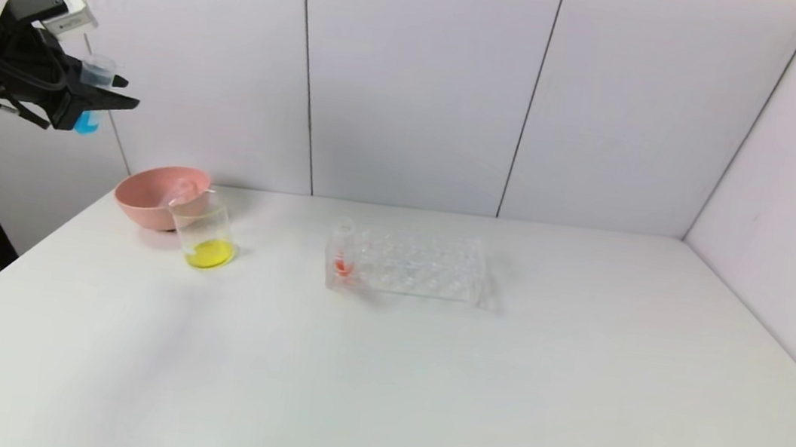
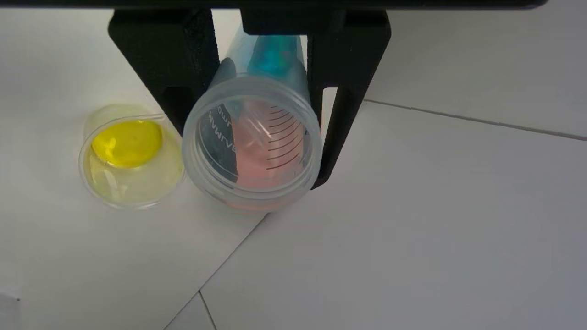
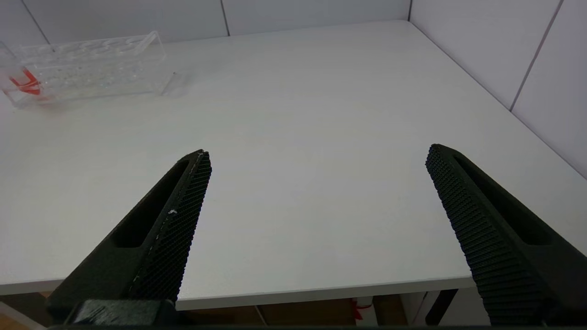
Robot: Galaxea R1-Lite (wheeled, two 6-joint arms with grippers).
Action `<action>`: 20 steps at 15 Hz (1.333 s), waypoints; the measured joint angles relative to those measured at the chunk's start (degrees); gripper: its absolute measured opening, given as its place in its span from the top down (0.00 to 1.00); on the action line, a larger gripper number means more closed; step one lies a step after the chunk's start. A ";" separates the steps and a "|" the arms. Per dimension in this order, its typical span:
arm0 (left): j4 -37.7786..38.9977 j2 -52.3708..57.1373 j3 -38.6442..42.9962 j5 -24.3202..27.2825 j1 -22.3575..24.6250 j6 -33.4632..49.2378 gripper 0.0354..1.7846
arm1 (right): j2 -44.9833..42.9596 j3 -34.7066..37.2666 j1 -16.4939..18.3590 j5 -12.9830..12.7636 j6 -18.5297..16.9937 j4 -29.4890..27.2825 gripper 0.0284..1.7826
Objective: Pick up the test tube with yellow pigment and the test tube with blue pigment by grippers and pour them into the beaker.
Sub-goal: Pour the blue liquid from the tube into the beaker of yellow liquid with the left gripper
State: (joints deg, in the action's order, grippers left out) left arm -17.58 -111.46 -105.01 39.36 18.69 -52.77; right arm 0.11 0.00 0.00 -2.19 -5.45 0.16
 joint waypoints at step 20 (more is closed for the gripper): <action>-15.08 -8.91 -8.89 -1.22 -1.11 -27.34 0.72 | 0.00 0.00 0.00 0.00 -0.02 0.00 0.04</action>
State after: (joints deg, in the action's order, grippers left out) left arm -32.66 -120.37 -113.90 38.14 17.58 -80.12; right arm 0.11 0.00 0.00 -2.19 -5.47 0.16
